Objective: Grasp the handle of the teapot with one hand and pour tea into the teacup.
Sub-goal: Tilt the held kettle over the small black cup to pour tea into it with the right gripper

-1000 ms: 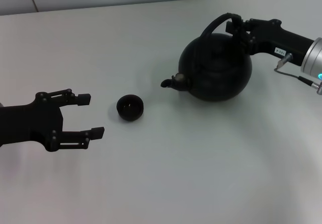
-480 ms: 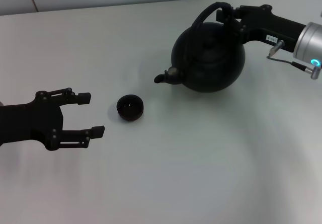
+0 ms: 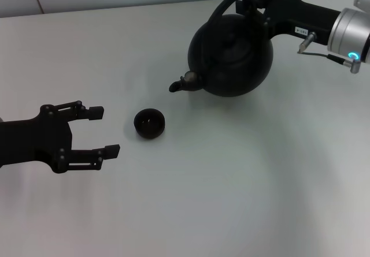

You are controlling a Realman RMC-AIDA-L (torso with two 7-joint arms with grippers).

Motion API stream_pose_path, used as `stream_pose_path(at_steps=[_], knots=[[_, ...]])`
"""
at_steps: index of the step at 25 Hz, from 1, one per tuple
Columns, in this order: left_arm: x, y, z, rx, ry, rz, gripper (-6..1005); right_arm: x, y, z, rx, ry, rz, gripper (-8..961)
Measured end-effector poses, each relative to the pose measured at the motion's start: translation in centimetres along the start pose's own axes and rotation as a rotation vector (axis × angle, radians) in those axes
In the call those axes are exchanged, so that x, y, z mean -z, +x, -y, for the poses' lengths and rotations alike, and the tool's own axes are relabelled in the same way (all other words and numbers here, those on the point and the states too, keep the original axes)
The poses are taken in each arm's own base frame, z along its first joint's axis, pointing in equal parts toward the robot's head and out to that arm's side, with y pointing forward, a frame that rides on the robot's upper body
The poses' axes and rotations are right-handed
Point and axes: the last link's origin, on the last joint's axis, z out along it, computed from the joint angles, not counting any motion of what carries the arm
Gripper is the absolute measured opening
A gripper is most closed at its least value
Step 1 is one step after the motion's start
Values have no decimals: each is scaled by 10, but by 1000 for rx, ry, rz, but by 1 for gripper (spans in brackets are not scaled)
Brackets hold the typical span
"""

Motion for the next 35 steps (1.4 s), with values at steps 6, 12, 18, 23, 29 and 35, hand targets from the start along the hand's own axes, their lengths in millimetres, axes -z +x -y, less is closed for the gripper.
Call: stream_pose_path(at_steps=[6,12,18,23,29,35], knots=[[0,1,1,-3,0,0,859,-10,-6,-4,44,-25,-19,135],[-1,2,1,-11,0,0,859,-23,-11,-9,84,-46,-37,134],[0,1,1,-13,1,0,859,-35,-18,-15,122,-76,-49,133],[-1,1,0,-13,2,-1,859,-43,-23,-16,176,-82,-77,133],[-1,0,0,-11,2,-1,859,-50,-27,-20,219,-98,-88,133],[-1,0,0,-11,2,-2,859,-50,-31,-19,270,-104,-103,132]])
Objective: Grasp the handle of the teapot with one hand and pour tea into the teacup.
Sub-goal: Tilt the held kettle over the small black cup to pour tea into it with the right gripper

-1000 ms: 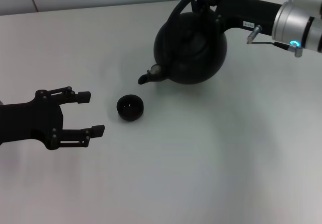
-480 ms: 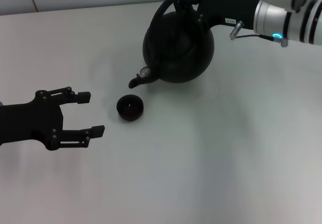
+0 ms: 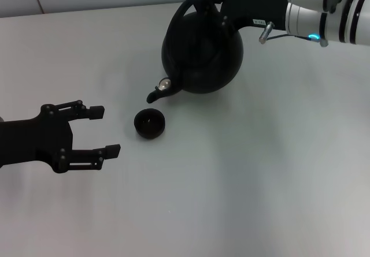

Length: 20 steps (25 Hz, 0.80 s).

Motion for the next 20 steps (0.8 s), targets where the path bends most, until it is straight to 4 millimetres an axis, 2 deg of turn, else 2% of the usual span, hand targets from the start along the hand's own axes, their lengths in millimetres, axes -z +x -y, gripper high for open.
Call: stream_pose_path(at_steps=[20], knots=[[-1,0,0,-2,2,-1,859,-3,-12,-1,143,-35,-37,131]])
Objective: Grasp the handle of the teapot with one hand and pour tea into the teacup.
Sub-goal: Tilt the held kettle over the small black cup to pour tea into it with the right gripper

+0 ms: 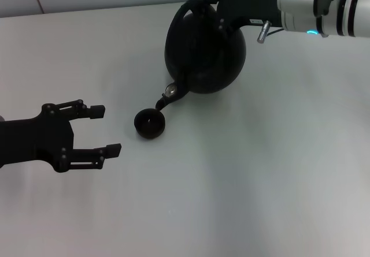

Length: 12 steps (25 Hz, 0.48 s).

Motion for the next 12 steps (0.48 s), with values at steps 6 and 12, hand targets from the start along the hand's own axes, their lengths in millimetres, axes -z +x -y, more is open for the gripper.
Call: stream_pose_path(at_steps=[6,12], knots=[[-1,-1,0,2,3,-2,859,1,-5,1,25,2,6,130],[-2,-1,-1,3,3,-4,859,-1,-6,0,37,-7,2,130]])
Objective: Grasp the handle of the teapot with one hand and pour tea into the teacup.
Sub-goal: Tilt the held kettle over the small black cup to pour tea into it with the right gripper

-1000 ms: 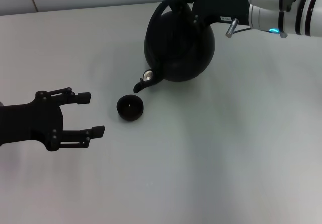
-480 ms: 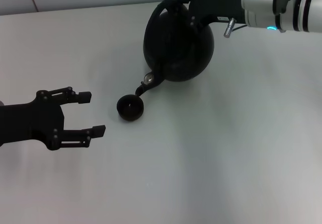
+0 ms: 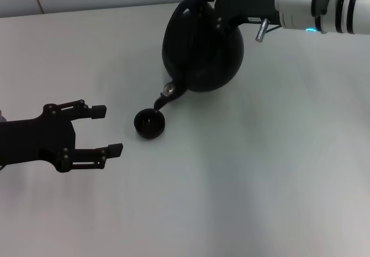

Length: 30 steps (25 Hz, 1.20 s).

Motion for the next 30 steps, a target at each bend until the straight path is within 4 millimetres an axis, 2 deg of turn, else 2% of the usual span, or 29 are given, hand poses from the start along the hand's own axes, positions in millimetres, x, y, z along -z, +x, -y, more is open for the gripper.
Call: stream_pose_path(at_steps=[30], knots=[[-2,0,0,2,5,-2,859,-3,-7,1,54,-14,-10,124]])
